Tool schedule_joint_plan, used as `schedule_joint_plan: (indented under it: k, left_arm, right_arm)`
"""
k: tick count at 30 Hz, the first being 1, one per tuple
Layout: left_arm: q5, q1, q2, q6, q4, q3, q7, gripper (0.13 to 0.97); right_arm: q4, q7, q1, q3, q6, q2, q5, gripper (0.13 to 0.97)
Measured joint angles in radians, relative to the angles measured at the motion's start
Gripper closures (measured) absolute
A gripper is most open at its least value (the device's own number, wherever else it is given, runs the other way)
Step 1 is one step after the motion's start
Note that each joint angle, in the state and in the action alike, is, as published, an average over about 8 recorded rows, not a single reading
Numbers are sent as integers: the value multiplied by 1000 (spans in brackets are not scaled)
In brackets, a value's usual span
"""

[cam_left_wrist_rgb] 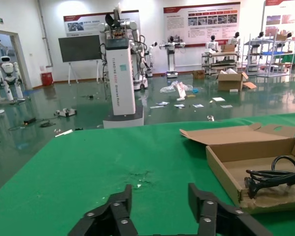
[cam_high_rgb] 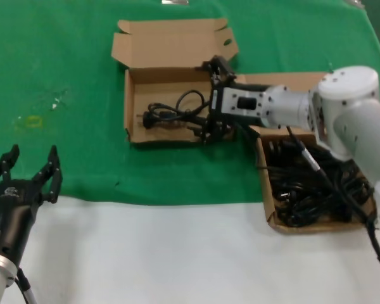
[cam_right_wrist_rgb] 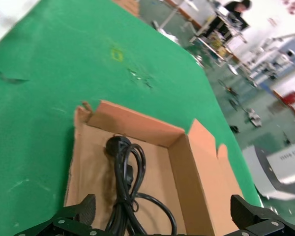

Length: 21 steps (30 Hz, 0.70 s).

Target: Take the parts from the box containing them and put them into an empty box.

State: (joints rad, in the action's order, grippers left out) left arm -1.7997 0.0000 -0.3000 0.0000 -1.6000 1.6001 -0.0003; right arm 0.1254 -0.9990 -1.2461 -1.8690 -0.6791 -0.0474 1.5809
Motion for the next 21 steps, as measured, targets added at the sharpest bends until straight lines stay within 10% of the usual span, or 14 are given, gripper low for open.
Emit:
schedule_joint_plan:
  k: [21]
  left_arm:
    - [0,0,0,0,0,0,1,331]
  right_arm:
    - [437,296,369,80,201,-75,65,129]
